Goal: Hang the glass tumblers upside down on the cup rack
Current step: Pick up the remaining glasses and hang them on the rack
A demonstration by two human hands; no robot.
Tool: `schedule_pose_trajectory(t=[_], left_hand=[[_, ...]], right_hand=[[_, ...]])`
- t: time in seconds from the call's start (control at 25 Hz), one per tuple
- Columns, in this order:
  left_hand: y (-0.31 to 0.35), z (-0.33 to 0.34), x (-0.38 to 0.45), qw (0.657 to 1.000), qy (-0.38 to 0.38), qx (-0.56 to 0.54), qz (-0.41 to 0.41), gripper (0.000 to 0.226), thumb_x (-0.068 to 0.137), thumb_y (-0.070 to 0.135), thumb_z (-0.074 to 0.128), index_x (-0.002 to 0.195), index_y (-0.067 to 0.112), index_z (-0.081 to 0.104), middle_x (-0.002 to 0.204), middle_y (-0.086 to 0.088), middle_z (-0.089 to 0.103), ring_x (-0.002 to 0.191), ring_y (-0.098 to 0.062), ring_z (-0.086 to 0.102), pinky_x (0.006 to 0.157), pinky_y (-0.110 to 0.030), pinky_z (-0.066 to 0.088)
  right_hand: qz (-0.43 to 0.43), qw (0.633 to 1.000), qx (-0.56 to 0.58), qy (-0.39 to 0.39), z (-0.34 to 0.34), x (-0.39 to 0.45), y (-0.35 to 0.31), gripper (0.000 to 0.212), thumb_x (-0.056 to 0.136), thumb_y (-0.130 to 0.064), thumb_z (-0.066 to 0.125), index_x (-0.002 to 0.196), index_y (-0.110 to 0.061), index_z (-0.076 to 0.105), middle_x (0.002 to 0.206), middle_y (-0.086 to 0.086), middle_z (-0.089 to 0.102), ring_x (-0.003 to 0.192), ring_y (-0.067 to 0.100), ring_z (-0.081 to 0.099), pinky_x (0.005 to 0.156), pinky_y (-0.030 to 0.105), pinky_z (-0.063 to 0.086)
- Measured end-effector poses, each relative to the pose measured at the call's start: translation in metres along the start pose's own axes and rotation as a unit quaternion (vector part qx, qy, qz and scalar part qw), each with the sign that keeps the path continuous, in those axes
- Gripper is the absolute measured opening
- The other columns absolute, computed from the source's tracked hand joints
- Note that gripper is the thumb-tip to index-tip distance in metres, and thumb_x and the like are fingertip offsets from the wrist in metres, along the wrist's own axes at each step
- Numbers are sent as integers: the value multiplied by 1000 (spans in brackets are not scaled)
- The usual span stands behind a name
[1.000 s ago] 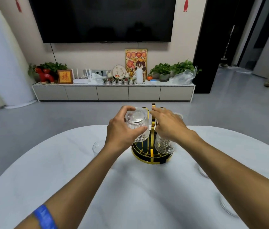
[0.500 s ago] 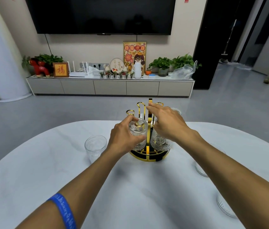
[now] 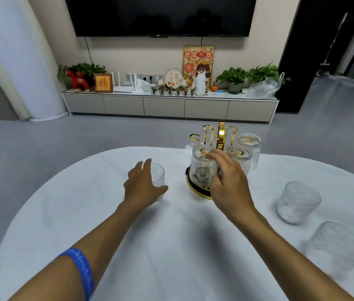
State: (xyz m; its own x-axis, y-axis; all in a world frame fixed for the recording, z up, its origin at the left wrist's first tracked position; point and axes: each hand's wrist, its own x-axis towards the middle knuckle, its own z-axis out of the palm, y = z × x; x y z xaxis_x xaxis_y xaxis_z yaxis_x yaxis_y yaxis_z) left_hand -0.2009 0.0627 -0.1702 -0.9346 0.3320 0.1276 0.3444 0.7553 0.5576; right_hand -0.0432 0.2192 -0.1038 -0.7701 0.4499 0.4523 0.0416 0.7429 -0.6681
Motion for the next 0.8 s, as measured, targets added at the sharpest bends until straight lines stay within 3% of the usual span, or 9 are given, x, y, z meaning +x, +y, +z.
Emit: schedule_pose_trajectory(t=[0.12,0.24,0.32,0.4,0.56,0.68,0.8], left_hand=[[-16,6,4,998,-24,-53,-21,99,67,40,82,147,22,27,147,-8,41,132,-32,39,101,-42,37],[-18,2,3,993,9,-118,-13,92,56,35,88,134,26,40,127,-4,56,112,-26,56,84,-32,42],[-17,-6,-11,984,35,-176,12,85,50,35,88,121,34,41,115,5,57,101,-20,59,74,-29,42],[-9,-20,-30,966,52,-242,70,83,47,37,87,115,39,40,112,14,56,100,-12,59,73,-25,47],[39,-68,-69,933,31,-306,189,85,49,44,88,120,38,41,116,18,56,104,-5,58,79,-22,54],[75,-107,-95,912,-14,-314,262,84,53,41,89,122,38,41,113,20,57,107,-7,59,81,-20,54],[101,-126,-116,901,-49,-287,322,85,55,40,90,124,37,39,112,24,57,110,-9,59,84,-22,53]], right_hand=[[35,998,40,-43,24,-32,0,51,74,13,44,115,-10,64,124,2,62,115,18,53,90,-1,25],[137,983,100,-74,30,-46,8,38,78,5,49,102,-20,63,104,-5,67,92,16,60,76,17,44],[256,945,187,-77,24,-44,6,24,83,-4,55,98,-23,57,95,2,68,81,20,63,71,32,48],[349,886,291,-88,15,-41,-3,19,86,-20,62,103,-24,55,96,7,70,73,21,66,66,36,53],[417,790,422,-157,-15,-37,-35,45,83,-61,58,115,-29,60,111,14,69,83,32,74,67,44,61],[407,754,493,-151,-40,-40,-57,56,82,-63,57,117,-20,67,100,16,73,81,33,74,65,40,59],[399,707,572,-121,-63,-48,-66,52,80,-49,67,115,-10,67,86,16,73,71,32,71,62,38,59]])
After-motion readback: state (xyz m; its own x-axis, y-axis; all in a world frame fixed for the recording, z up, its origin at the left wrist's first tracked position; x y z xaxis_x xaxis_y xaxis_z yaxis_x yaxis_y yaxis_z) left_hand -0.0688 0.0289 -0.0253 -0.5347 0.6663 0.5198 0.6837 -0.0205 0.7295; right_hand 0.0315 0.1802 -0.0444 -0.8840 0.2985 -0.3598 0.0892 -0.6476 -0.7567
